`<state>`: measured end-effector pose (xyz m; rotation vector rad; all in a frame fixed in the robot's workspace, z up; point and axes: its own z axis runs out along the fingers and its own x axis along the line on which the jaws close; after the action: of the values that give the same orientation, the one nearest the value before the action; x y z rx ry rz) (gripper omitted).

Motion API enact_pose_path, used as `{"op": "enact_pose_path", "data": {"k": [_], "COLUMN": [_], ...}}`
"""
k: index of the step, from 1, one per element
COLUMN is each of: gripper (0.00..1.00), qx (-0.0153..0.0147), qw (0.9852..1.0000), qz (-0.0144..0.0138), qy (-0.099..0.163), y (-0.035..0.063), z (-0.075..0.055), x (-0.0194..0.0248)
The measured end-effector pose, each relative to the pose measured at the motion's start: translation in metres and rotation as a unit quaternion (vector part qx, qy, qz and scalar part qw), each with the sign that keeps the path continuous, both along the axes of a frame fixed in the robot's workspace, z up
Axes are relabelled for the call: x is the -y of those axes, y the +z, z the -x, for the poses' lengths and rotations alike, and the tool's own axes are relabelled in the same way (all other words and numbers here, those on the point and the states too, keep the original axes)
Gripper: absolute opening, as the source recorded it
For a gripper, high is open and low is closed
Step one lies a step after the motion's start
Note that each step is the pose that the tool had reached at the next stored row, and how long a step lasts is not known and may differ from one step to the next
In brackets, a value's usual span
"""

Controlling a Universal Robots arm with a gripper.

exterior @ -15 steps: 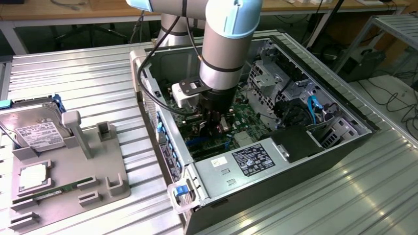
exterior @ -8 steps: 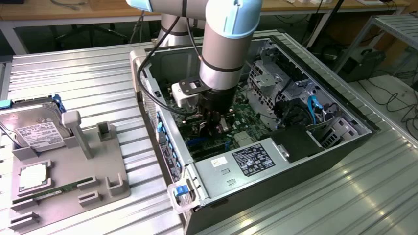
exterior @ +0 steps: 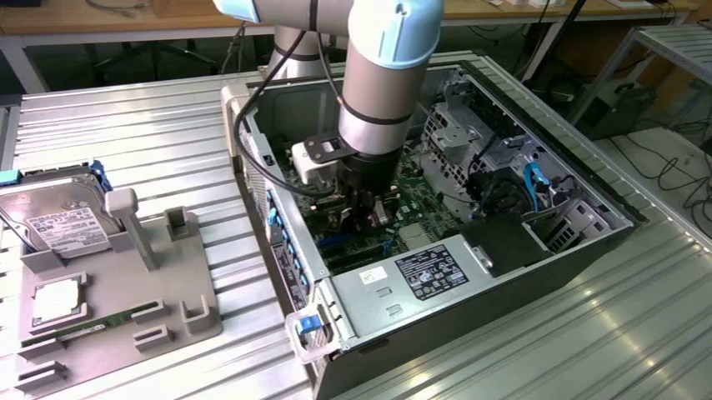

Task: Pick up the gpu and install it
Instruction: 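Press down on the gpu until it lock into place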

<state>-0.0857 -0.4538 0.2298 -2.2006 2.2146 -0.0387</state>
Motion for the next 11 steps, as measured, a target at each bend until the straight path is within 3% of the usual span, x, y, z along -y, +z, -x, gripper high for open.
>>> {"op": "enact_pose_path", "data": {"k": [11], "gripper": [0.28], "qx": [-0.0001], "qw": [1.0], "qz": [0.0002], "qy": [0.0], "y": [-0.004], "z": [0.0], "x": [0.0]}}
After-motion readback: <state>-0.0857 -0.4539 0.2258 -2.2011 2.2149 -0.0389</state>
